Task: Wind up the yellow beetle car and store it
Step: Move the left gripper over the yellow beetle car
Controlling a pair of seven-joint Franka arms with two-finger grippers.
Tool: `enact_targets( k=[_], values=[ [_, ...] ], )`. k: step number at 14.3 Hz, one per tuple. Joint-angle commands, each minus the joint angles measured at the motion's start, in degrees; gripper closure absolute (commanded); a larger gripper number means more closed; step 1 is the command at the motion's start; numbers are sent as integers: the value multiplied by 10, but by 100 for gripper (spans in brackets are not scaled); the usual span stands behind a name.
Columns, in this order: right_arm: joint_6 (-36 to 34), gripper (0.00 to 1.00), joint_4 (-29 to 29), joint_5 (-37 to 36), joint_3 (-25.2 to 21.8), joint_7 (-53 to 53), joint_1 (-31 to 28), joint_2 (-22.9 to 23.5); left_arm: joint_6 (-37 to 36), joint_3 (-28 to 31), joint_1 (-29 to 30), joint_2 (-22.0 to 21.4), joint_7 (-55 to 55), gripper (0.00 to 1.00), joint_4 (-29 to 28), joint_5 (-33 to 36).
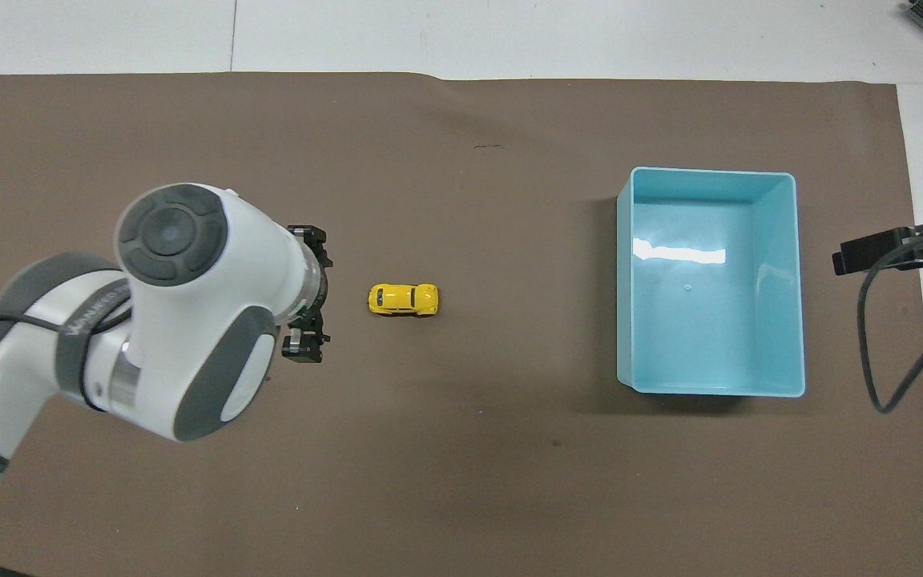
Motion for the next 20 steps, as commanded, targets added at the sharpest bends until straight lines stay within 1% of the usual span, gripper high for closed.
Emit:
enact_targets(
  k=[1,5,7,8,9,10,11,14,20],
  values=[
    [2,0,-4,9,1,11,-5,-7,52,10,-47,52,-92,0,7,33],
    [2,0,-3,9,1,11,-7,-7,68,9,-64,88,-101,0,14,33],
    [2,0,-4,9,1,11,-7,-7,97,10,-68,98,-114,0,9,33],
    [2,0,-4,9,1,11,-7,-7,103,10,-68,113,-119,0,14,33],
    [2,0,-4,9,1,11,-7,-7,109,10,-70,137,-123,0,22,37],
    [2,0,-3,9,1,11,-7,-7,113,11,-82,165,-139,0,40,57],
    [2,0,-3,9,1,11,-7,-7,114,11,-84,172,-151,0,43,69],
    [2,0,-3,9,1,11,-7,-7,109,10,-80,182,-155,0,67,65],
    [2,0,-4,9,0,11,-7,-7,116,10,-76,186,-156,0,57,66]
  ],
)
